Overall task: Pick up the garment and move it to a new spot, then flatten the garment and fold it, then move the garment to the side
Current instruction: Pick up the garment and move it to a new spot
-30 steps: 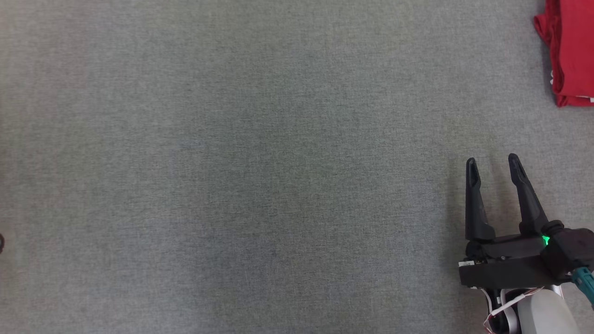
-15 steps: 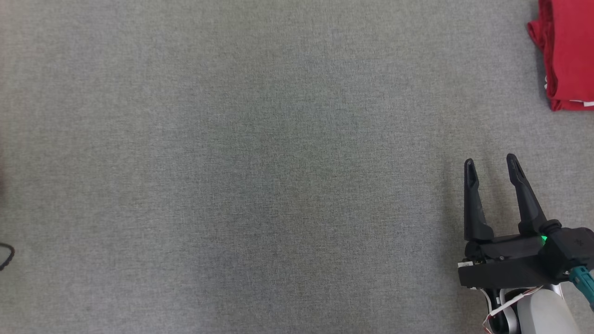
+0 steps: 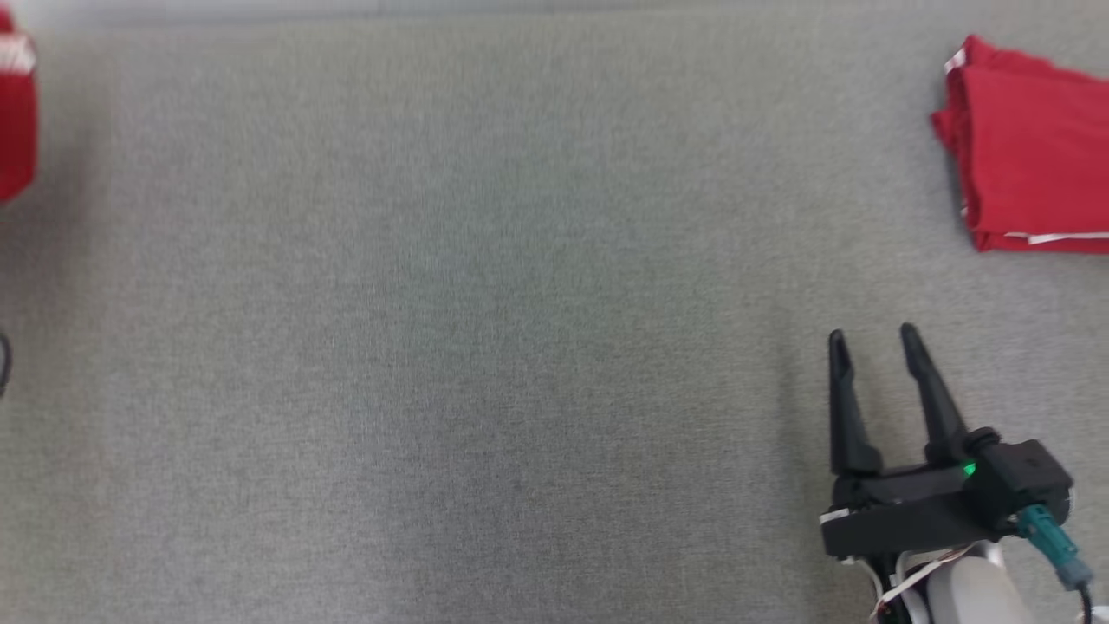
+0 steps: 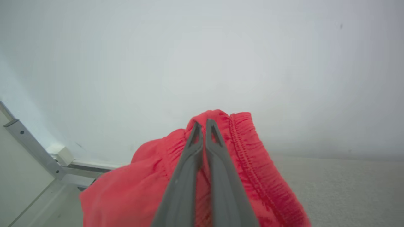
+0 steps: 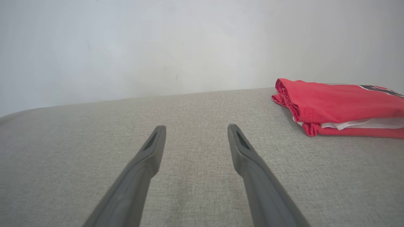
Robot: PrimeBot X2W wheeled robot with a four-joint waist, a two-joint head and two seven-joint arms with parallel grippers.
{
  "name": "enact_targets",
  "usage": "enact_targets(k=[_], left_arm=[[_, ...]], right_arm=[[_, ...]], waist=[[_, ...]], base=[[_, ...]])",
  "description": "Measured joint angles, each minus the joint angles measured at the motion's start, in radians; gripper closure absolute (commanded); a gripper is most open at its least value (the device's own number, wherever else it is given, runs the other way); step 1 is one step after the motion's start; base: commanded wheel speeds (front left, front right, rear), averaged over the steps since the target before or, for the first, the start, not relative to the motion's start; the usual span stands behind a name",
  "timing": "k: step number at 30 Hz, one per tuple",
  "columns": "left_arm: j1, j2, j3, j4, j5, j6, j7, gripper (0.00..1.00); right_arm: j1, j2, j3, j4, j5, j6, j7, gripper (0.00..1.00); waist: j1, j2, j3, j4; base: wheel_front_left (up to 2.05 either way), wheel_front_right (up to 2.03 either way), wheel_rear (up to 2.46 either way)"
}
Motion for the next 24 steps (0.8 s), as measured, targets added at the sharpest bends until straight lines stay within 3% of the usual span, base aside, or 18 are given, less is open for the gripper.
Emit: enact_targets(k=[8,16,24], left_arm=[[-0.063,-0.058,-0.106,-0.211,0.0,0.0,0.063,1.0],[-0.082,-0.21,-0.219,-0.388,0.002,0.01,0.138,1.0],[-0.049,-0.377,-0.326,-0.466,0.0,0.03,0.154,1.0]], right_arm=[[0.006,0.032,0.012,0.028,0.029,0.0,-0.002,0.0],[0.017,0.053,0.014,0.036,0.049,0.0,-0.002,0.0],[0.026,0.062,0.011,0.039,0.058,0.0,-0.002,0.0]], waist=[[-0.0001,-0.0001,-0.068,-0.049],[0.0,0.0,-0.099,-0.148],[0.0,0.0,-0.109,-0.245]], base=[[0.0,0.0,0.0],[0.0,0.0,0.0],[0.0,0.0,0.0]])
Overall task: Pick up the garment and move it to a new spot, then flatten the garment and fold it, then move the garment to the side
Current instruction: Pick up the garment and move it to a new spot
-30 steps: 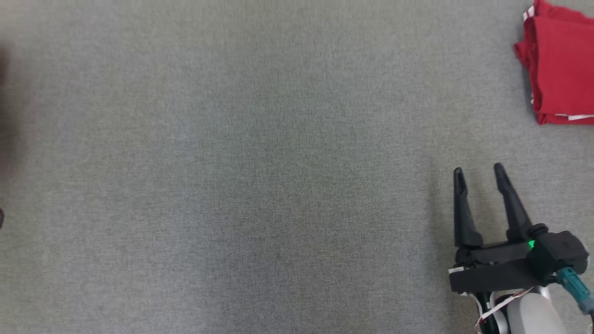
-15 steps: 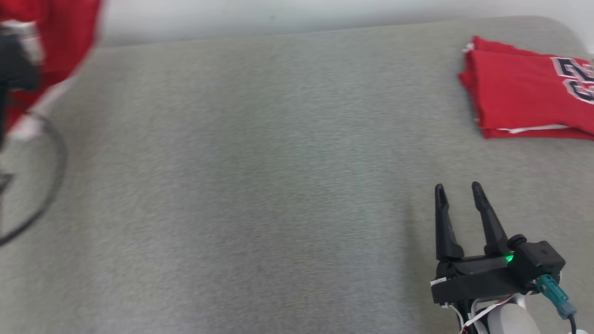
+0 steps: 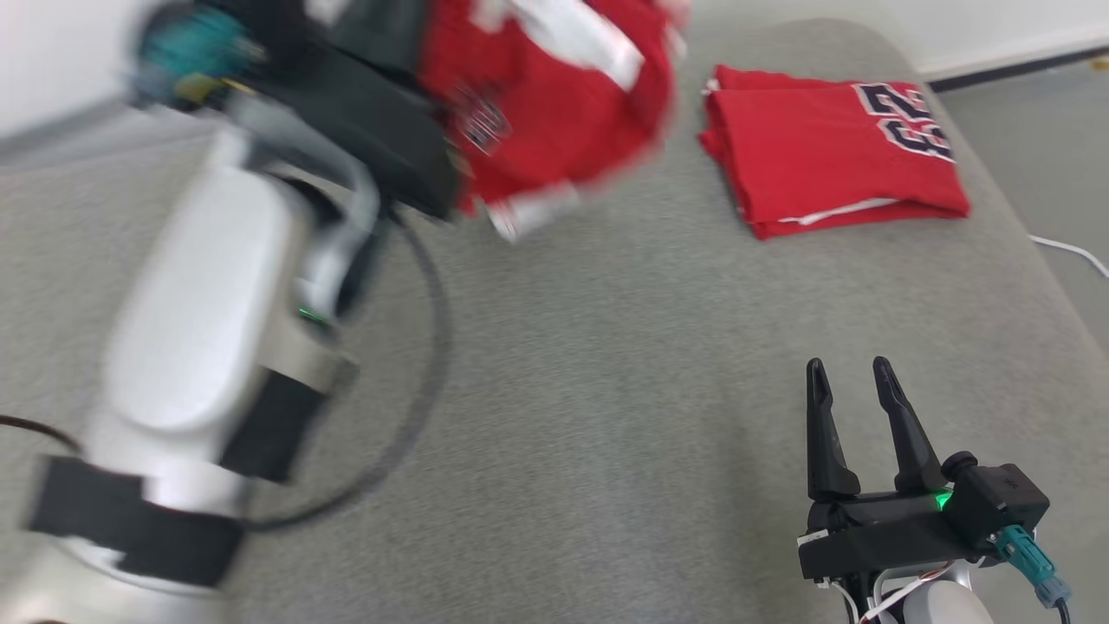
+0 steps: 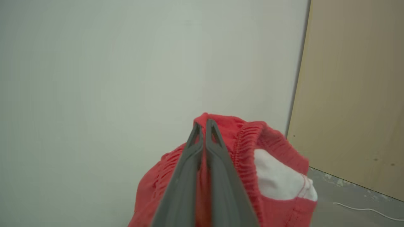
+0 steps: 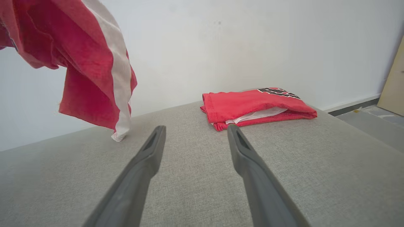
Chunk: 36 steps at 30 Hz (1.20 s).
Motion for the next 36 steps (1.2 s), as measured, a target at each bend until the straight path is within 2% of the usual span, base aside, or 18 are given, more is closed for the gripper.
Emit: enact_targets(k=[3,8,14,26,27,36], left_arm=[[0.041,-0.051,-0.032,-0.006,-0.007,0.007,-0.013,1.0],[0.144,-0.077,-0.049,0.01,-0.032,0.029,-0.044,1.0],[0.292,-0.058,-0.047,0.059,-0.038,0.058,-0.105,1.0],[0.547,-0.011,-0.034,0.171,-0.07,0.069,-0.212,1.0],[0.551,-0.01,-0.037,0.171,-0.068,0.068,-0.224,0.0],[0.567,-0.006,-0.024,0.076,-0.025,0.068,-0.304,0.0]], right_arm=[[0.001,0.001,-0.002,-0.002,0.001,0.0,0.0,0.0],[0.001,0.002,-0.003,-0.002,0.005,0.0,0.0,0.0],[-0.002,0.003,-0.008,0.003,0.012,0.0,0.0,0.0],[-0.013,0.003,0.002,0.021,0.003,0.0,0.0,0.0],[-0.012,0.003,0.002,0.022,0.0,0.0,0.0,0.0],[0.015,0.001,-0.009,0.025,-0.009,0.0,0.0,0.0]], waist=[[0.0,0.0,0.001,-0.025],[0.0001,0.0,0.016,-0.039],[0.0001,0.0,0.029,-0.022],[0.0001,0.0,0.016,0.026],[0.0001,0.0,0.012,0.031],[0.0001,0.0,-0.043,0.073]], base=[[0.0,0.0,0.0],[0.0,0.0,0.0],[0.0,0.0,0.0],[0.0,0.0,0.0],[0.0,0.0,0.0],[0.0,0.0,0.0]])
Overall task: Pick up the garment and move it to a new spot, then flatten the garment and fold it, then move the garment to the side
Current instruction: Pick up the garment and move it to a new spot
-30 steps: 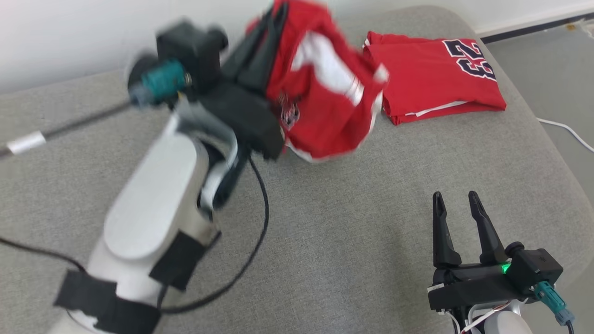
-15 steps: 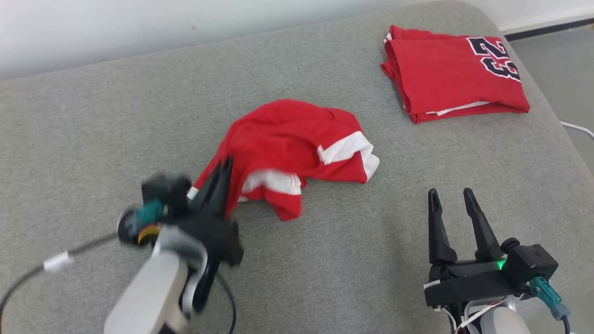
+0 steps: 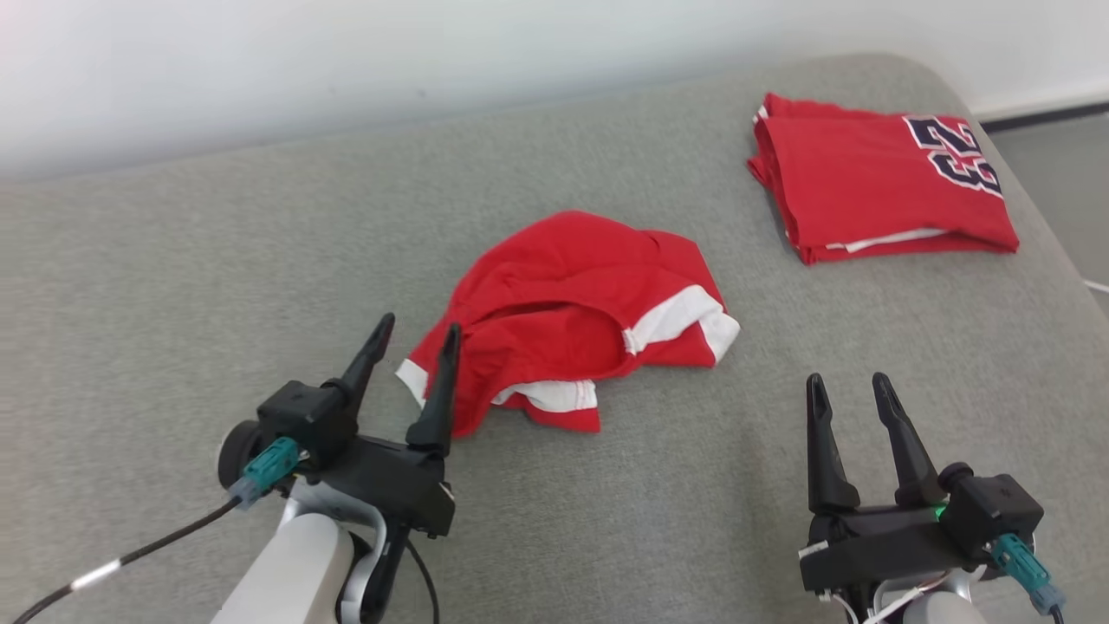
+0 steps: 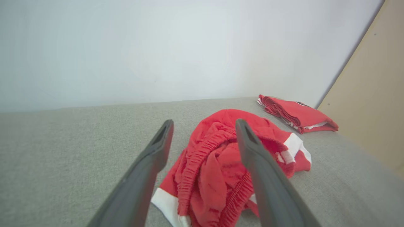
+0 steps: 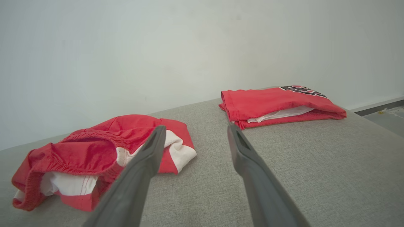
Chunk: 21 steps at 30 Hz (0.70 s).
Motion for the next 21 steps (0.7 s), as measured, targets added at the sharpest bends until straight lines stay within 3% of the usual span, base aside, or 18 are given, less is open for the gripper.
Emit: enact_targets(k=[12,21], left_arm=[[0.145,0.073,0.134,-0.16,0.112,0.05,-0.011,0.0],[0.345,0.084,0.298,-0.265,0.18,0.053,-0.011,0.0]], right_arm=[[0.038,-0.016,-0.002,0.0,0.0,0.0,0.0,0.0],[0.071,-0.018,0.0,0.003,0.002,0.0,0.0,0.0]], waist=[[-0.0001,-0.0001,-0.087,0.084],[-0.0001,0.0,-0.153,0.142]], base=[[0.0,0.0,0.0],[0.0,0.0,0.0]])
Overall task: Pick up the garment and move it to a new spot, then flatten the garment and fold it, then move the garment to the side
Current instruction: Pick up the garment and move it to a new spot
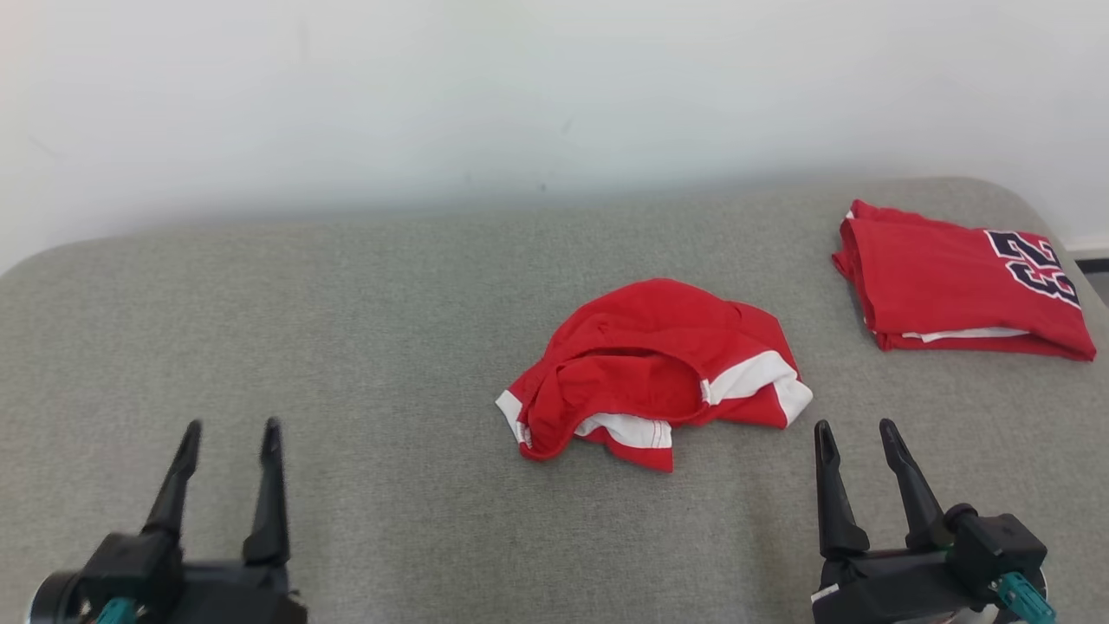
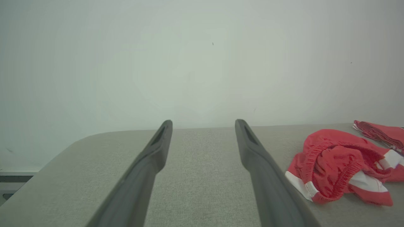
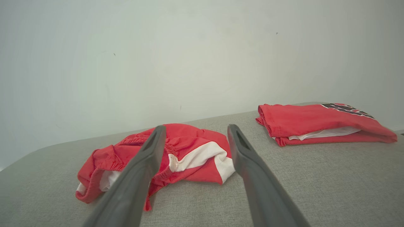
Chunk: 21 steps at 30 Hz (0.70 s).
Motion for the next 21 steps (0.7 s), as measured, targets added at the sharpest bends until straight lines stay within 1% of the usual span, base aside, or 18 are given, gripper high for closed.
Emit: enact_targets(k=[5,10,17,21], left_arm=[[0.099,-0.02,0.092,-0.034,0.021,-0.01,0.0,0.0],[0.185,-0.046,0.159,-0.063,0.057,-0.029,0.0,0.0],[0.242,-0.086,0.221,-0.083,0.103,-0.065,0.0,0.0],[0.255,-0.108,0.232,-0.078,0.127,-0.09,0.0,0.0]], right_arm=[[0.021,-0.001,-0.005,-0.001,0.006,0.0,0.0,0.0],[0.034,-0.001,-0.009,-0.001,0.007,0.0,0.0,0.0],[0.047,0.002,-0.015,0.005,0.013,0.0,0.0,0.0],[0.056,0.004,-0.016,0.011,0.017,0.0,0.0,0.0]], waist=[[0.0,0.0,-0.022,0.025],[0.0,0.0,-0.035,0.04],[0.0,0.0,-0.043,0.054],[0.0001,-0.0001,-0.047,0.061]], base=[[0.0,0.0,0.0],[0.0,0.0,0.0],[0.0,0.0,0.0],[0.0,0.0,0.0]])
